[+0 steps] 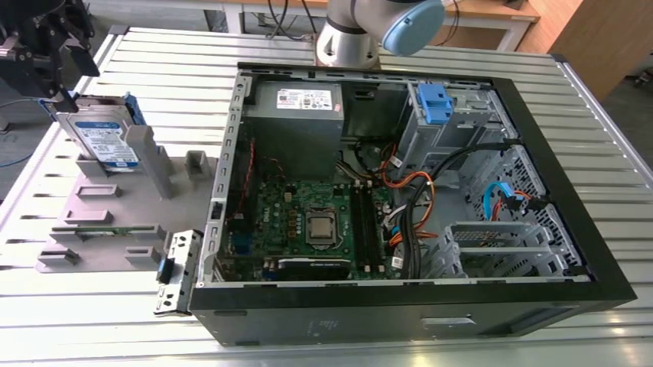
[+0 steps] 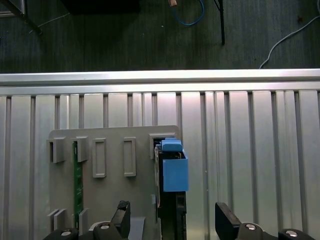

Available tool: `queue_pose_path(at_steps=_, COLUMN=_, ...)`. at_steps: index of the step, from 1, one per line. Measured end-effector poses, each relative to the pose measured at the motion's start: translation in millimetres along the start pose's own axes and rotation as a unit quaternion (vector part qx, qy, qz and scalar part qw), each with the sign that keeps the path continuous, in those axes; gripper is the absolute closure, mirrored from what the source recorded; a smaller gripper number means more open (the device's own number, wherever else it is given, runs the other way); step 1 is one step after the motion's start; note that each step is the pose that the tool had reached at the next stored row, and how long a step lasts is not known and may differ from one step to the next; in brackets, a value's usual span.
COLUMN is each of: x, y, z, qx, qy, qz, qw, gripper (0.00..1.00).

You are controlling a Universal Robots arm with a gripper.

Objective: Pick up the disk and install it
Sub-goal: 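Pick up the disk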

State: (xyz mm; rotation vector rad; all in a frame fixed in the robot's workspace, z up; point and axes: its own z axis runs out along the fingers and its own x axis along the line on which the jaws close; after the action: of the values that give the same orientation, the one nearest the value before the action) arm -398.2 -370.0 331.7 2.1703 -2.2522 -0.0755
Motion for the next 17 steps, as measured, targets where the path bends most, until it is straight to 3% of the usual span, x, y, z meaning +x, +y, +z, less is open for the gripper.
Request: queue_pose_path(at_steps=17, x=0.2, y=-0.4, z=10.5, qx=0.0, qy=0.0, qz=0.0, qw=1.0, gripper=0.24)
